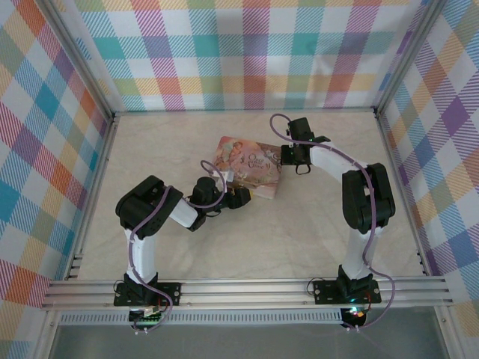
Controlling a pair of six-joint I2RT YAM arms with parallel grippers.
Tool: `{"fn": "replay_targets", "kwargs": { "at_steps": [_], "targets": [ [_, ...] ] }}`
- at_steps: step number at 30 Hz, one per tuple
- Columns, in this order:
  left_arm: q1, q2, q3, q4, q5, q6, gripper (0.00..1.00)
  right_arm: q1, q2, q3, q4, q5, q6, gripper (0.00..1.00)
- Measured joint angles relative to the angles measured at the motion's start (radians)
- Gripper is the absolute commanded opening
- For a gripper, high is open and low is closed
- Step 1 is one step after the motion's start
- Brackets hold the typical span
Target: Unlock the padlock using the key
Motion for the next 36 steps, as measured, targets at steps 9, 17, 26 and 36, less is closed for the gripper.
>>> {"fn": "replay_targets", "kwargs": {
  "at_steps": [9,17,26,36],
  "targets": [
    [0.002,0.013,-0.032,0.111,0.038,-0.071,0.52,0.017,0.0,0.002,-0.006,-0.008,0.0,0.0],
    [0.006,0.013,-0.034,0.106,0.024,-0.068,0.47,0.018,0.028,0.047,-0.034,-0.017,-0.005,0.0],
    [0.025,-0.005,-0.068,0.098,0.013,-0.047,0.37,0.018,0.029,0.047,-0.034,-0.016,-0.011,0.0],
    [0.04,-0.023,-0.08,0.069,0.011,-0.036,0.27,0.018,0.029,0.046,-0.032,-0.016,-0.011,0.0]
  ]
}}
